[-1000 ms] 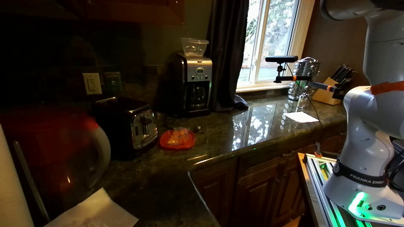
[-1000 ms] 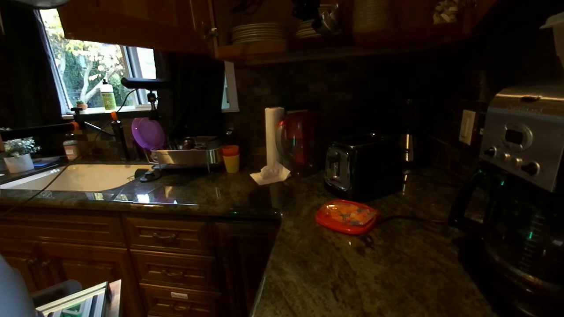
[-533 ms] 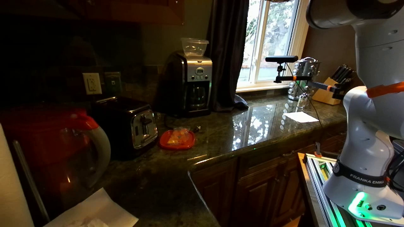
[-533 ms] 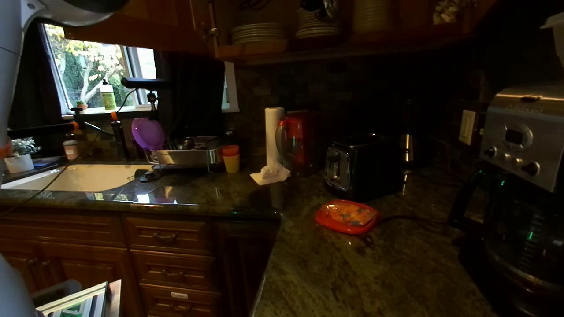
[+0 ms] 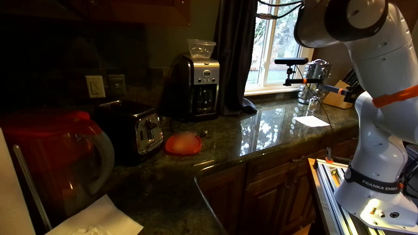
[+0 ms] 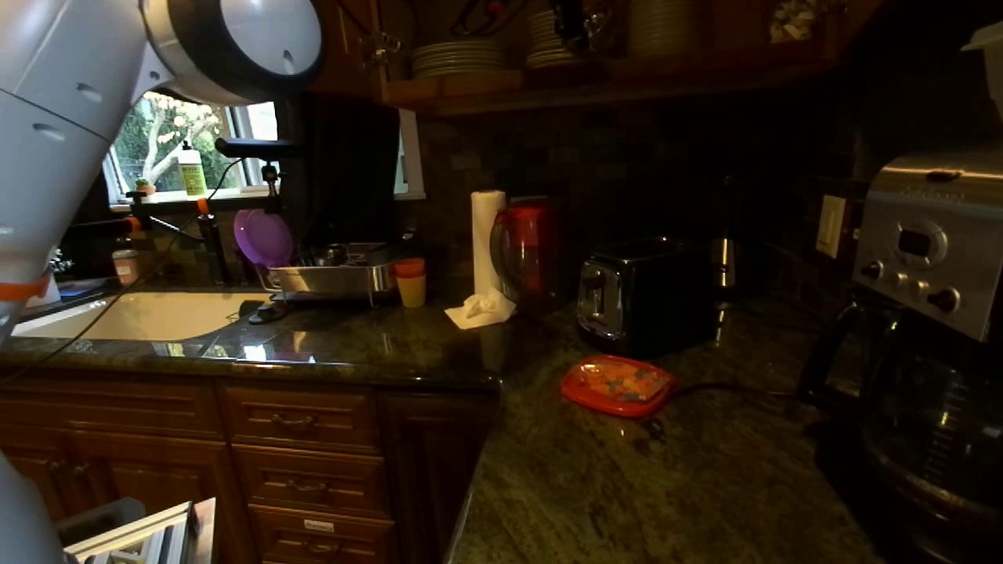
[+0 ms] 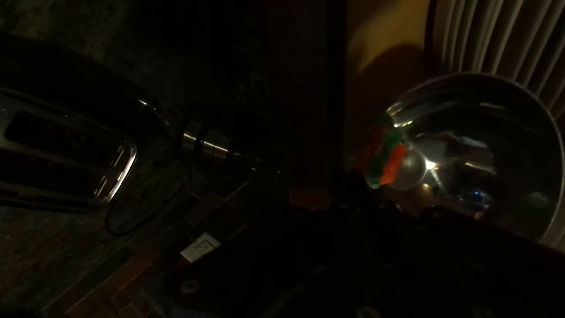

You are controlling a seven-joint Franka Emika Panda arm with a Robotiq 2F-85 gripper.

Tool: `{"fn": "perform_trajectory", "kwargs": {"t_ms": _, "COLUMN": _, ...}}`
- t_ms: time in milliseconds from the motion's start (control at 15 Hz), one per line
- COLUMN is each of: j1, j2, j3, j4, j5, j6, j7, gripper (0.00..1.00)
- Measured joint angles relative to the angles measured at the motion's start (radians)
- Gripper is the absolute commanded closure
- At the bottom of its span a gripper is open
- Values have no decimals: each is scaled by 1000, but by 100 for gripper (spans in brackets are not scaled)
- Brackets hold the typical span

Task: Put the metal bowl into the cupboard

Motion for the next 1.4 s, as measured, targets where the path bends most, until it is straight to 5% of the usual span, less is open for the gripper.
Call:
{"fn": "perform_trajectory", "kwargs": {"t_ms": 800, "j1": 4, "j2": 153, "j3": -25, "j4": 228, "j5": 182, "j6": -83, "j7": -106, "gripper": 99}}
{"fn": "perform_trajectory", "kwargs": {"t_ms": 1400, "j1": 0, "j2": 167, "j3": -12, "j4": 234, "j5": 261, "j6": -81, "j7": -154, "gripper": 99}}
